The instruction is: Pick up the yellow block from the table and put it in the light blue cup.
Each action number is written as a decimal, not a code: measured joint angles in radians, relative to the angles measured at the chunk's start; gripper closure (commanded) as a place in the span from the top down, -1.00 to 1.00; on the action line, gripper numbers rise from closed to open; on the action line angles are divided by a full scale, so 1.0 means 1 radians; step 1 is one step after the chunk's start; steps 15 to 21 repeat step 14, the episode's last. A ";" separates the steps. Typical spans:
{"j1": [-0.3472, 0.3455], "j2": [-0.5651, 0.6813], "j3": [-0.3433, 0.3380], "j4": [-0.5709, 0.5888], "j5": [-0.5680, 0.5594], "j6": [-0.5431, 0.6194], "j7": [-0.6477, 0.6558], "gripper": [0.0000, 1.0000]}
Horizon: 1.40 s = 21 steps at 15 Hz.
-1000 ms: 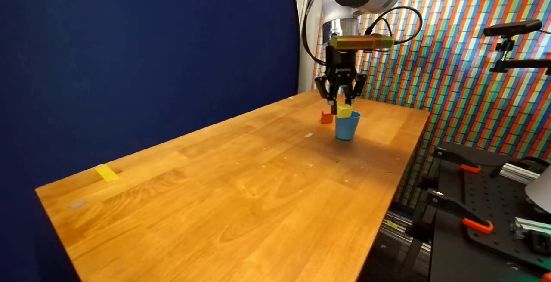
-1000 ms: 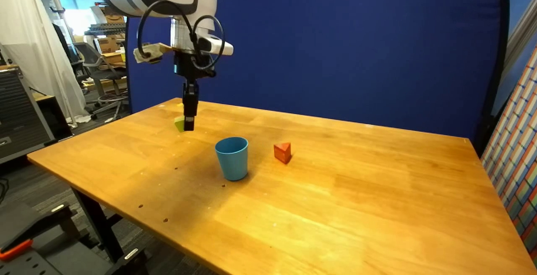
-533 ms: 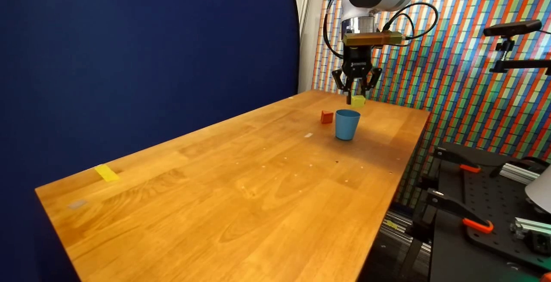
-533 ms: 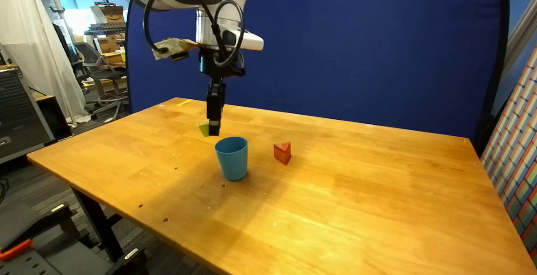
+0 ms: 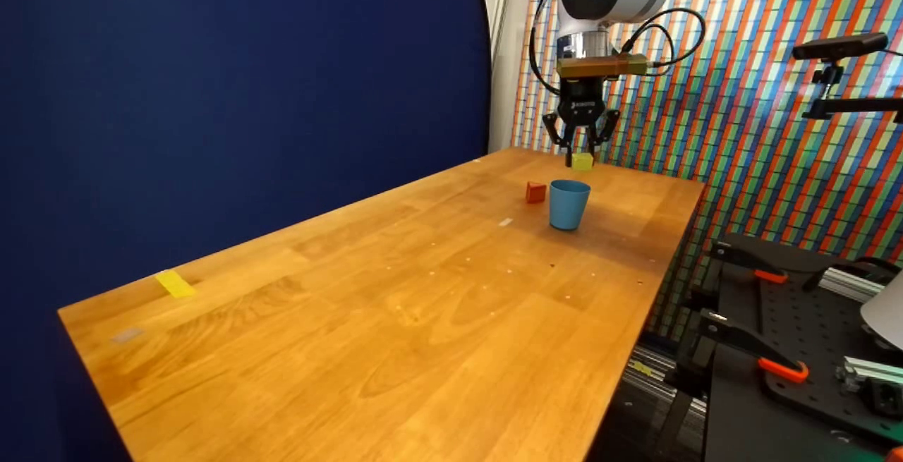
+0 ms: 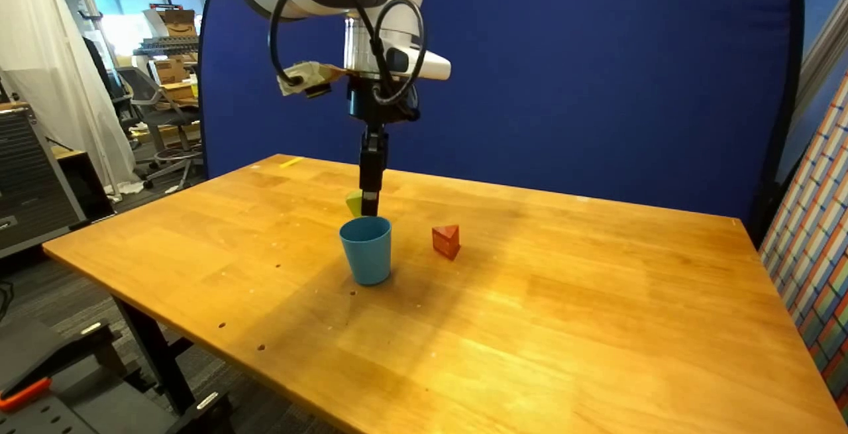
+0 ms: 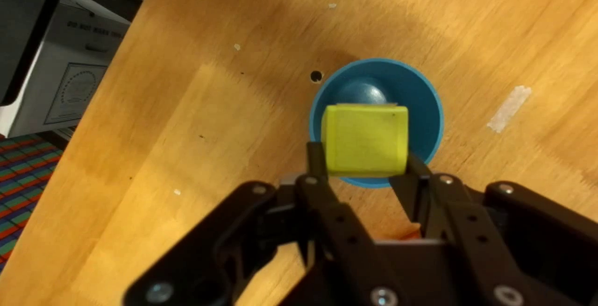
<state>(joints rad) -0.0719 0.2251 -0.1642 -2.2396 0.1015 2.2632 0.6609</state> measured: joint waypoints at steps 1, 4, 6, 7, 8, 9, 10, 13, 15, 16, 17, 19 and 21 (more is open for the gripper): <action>0.000 0.017 0.001 0.017 0.000 -0.003 0.000 0.32; 0.001 0.056 0.003 0.056 0.001 -0.012 0.000 0.74; 0.001 0.065 0.004 0.062 0.002 -0.014 -0.002 0.99; 0.001 0.065 0.007 0.061 0.002 -0.020 -0.012 1.00; 0.005 0.064 0.011 0.060 0.000 -0.029 -0.019 1.00; 0.012 0.059 0.016 0.058 -0.003 -0.043 -0.030 1.00; 0.021 0.051 0.023 0.055 -0.010 -0.054 -0.047 1.00; 0.055 -0.011 0.056 0.020 -0.041 -0.088 -0.120 1.00; 0.065 -0.041 0.065 0.003 -0.046 -0.099 -0.133 1.00; 0.065 -0.041 0.065 0.003 -0.046 -0.099 -0.133 1.00; 0.065 -0.041 0.065 0.003 -0.046 -0.099 -0.133 1.00; 0.065 -0.041 0.065 0.003 -0.046 -0.099 -0.133 1.00; 0.065 -0.041 0.065 0.003 -0.046 -0.099 -0.133 1.00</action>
